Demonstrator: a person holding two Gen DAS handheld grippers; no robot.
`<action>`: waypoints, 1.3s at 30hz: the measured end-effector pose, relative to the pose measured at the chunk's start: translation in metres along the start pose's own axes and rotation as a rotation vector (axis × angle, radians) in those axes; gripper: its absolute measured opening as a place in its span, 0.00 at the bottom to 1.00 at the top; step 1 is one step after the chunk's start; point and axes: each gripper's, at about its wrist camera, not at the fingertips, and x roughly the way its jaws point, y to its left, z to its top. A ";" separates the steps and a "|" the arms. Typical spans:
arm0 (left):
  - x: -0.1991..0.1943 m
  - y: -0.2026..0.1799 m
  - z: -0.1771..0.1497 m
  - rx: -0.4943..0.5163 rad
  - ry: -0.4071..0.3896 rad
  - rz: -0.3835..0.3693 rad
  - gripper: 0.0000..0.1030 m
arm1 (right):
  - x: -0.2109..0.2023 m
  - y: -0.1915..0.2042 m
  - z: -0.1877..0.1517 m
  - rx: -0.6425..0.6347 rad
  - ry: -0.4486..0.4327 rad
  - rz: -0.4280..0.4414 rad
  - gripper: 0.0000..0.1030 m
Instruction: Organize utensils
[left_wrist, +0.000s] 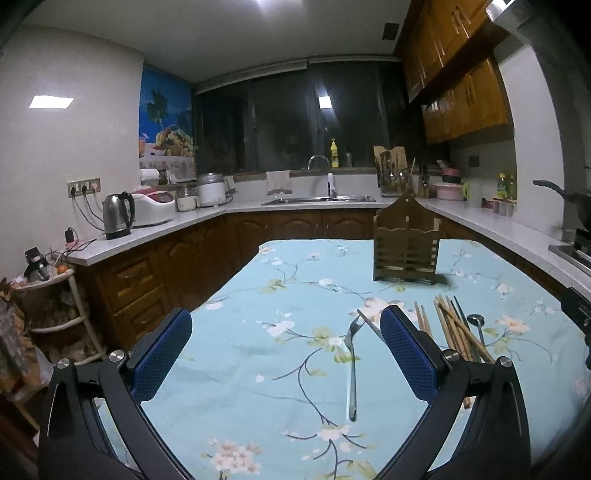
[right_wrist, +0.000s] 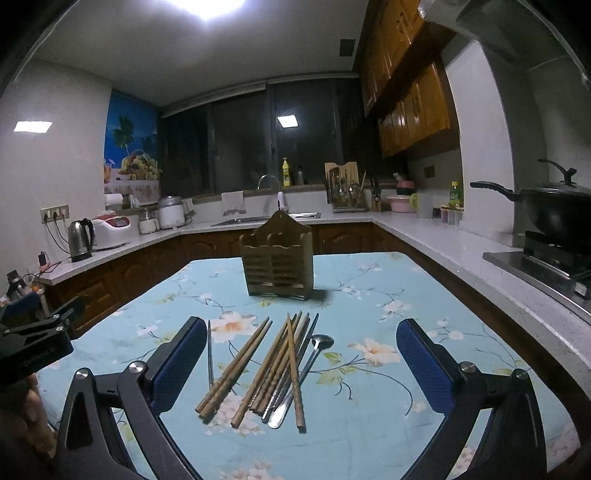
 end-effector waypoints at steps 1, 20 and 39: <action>-0.001 0.000 0.000 0.001 -0.004 0.000 1.00 | 0.000 0.000 0.000 0.000 0.001 0.000 1.00; -0.007 -0.001 0.004 -0.004 -0.017 -0.027 1.00 | 0.001 0.001 -0.001 0.013 0.005 0.009 1.00; -0.010 -0.005 0.003 0.005 -0.019 -0.040 1.00 | 0.000 0.002 -0.003 0.020 0.003 0.011 1.00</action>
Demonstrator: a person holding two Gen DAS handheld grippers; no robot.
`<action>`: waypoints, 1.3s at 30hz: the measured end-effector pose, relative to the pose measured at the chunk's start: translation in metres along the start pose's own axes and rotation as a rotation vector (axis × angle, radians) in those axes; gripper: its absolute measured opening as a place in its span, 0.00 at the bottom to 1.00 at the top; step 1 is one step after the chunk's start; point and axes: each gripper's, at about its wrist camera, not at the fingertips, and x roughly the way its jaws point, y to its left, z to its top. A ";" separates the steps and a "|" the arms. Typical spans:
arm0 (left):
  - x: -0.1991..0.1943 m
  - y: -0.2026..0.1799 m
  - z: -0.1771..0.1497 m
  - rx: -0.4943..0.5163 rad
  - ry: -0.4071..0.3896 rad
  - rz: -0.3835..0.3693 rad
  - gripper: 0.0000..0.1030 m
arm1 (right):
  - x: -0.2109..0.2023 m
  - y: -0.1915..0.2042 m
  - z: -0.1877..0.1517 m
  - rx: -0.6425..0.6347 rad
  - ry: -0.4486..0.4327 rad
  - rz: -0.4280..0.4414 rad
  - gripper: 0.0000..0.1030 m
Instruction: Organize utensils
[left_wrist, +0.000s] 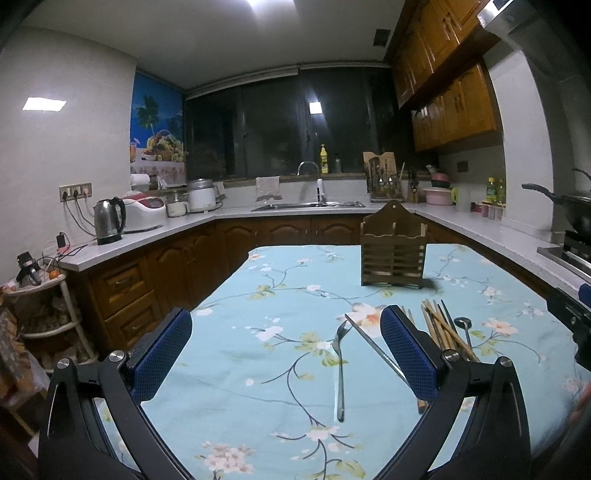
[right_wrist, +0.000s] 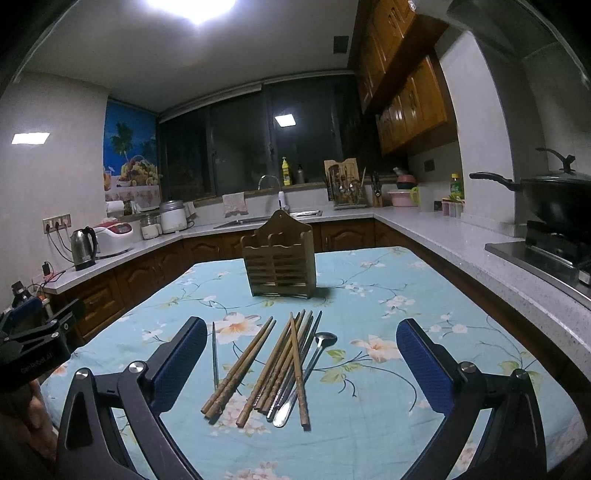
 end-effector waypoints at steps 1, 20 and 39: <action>0.000 0.000 0.000 -0.001 0.001 -0.002 1.00 | 0.000 0.000 0.000 0.001 0.000 0.002 1.00; 0.007 0.001 -0.002 -0.015 0.038 -0.012 1.00 | -0.003 0.003 0.001 0.011 -0.004 0.009 1.00; 0.065 0.003 0.003 -0.068 0.233 -0.173 1.00 | 0.053 -0.012 0.019 0.112 0.225 0.056 1.00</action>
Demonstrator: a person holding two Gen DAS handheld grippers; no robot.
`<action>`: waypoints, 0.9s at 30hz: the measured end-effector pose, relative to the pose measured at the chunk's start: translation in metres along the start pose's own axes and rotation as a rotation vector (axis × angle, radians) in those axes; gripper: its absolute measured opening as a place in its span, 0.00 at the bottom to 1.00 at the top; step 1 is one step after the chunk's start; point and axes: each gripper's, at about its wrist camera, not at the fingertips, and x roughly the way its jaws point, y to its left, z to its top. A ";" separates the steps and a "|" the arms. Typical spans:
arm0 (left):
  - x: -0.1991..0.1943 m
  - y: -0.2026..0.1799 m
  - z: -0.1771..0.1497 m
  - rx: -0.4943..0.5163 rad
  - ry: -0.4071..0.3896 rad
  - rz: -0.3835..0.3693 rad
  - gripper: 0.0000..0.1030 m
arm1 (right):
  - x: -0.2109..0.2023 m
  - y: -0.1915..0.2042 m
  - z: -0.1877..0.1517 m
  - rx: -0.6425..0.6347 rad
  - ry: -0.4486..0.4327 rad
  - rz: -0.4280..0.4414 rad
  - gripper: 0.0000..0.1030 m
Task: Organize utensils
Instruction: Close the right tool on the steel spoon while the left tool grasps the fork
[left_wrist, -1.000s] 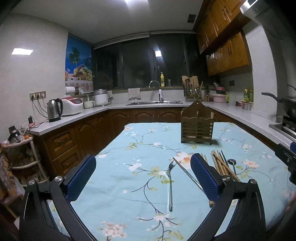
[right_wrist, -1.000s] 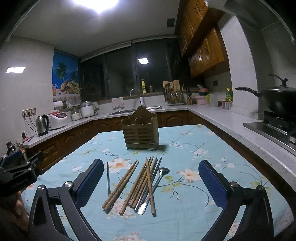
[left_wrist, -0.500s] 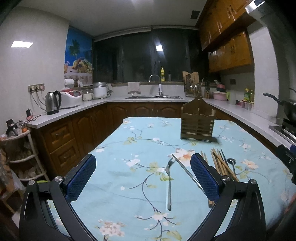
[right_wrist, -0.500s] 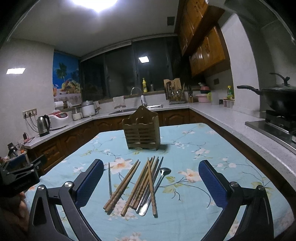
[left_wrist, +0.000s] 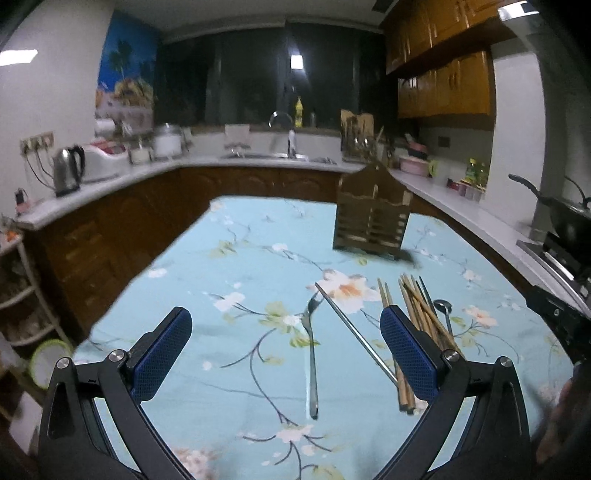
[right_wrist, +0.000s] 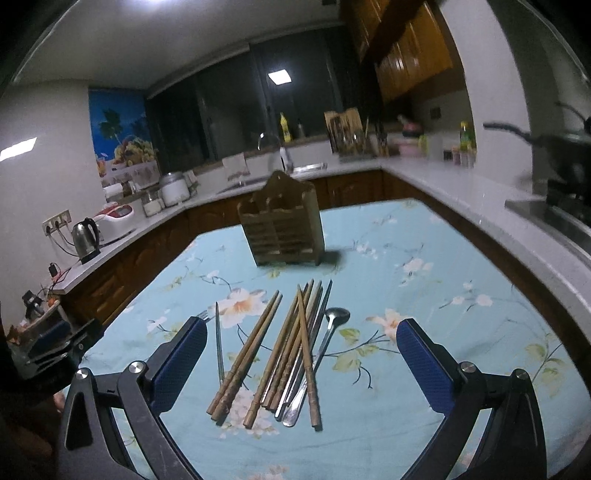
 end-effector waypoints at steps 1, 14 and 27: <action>0.009 0.001 0.002 0.008 0.020 0.001 1.00 | 0.007 -0.002 0.002 0.015 0.028 0.005 1.00; 0.118 -0.004 0.016 0.073 0.321 -0.038 0.55 | 0.111 -0.047 0.009 0.161 0.342 -0.008 0.65; 0.186 -0.015 0.018 0.105 0.498 -0.068 0.43 | 0.173 -0.048 0.001 0.102 0.510 -0.032 0.19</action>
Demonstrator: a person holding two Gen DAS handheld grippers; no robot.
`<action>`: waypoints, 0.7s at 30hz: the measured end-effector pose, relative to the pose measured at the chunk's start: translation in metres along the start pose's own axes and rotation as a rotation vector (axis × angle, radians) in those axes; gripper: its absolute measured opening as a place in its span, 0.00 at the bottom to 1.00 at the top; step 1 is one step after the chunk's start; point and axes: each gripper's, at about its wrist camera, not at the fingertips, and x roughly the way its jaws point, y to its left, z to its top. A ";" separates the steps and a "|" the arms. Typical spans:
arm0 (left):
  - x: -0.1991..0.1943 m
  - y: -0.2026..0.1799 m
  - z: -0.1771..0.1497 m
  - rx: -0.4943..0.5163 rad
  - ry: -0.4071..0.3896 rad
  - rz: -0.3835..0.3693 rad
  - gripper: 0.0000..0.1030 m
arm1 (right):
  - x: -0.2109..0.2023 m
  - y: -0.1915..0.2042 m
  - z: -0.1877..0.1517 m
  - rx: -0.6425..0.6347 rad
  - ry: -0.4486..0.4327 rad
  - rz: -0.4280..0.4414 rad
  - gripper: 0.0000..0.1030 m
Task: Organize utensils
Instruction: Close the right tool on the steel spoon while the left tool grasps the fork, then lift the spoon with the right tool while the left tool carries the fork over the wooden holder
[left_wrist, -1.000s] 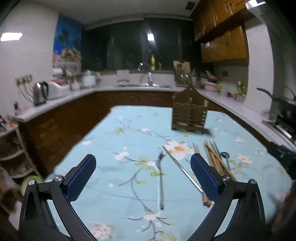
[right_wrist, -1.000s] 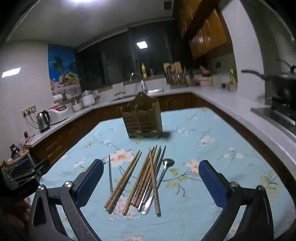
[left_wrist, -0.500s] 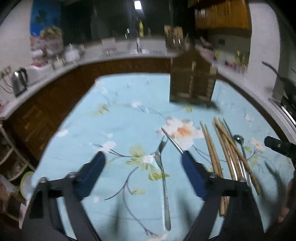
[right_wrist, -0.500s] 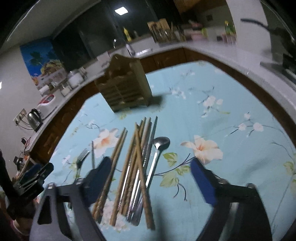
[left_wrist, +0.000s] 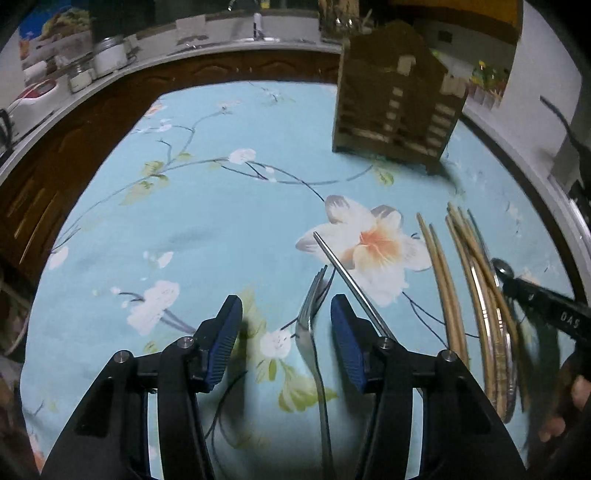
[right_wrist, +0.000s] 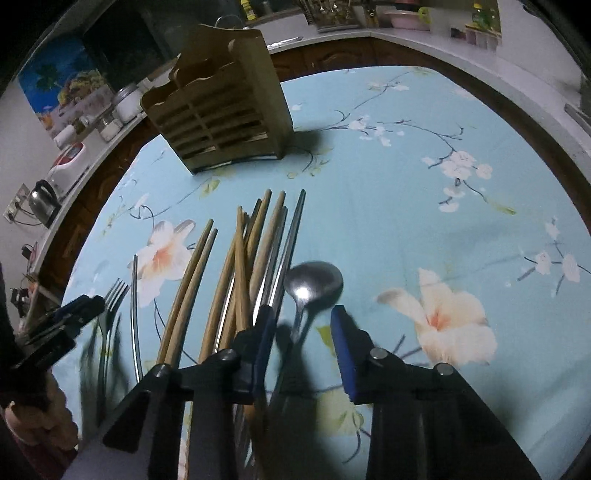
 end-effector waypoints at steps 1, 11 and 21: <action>0.007 -0.003 0.001 0.016 0.020 0.000 0.38 | 0.002 0.000 0.001 -0.011 0.004 -0.017 0.15; -0.015 0.001 0.010 -0.010 -0.093 -0.069 0.06 | -0.038 -0.006 -0.001 0.020 -0.104 0.083 0.02; -0.065 0.026 0.023 -0.108 -0.245 -0.132 0.04 | -0.108 -0.002 0.012 -0.011 -0.302 0.054 0.02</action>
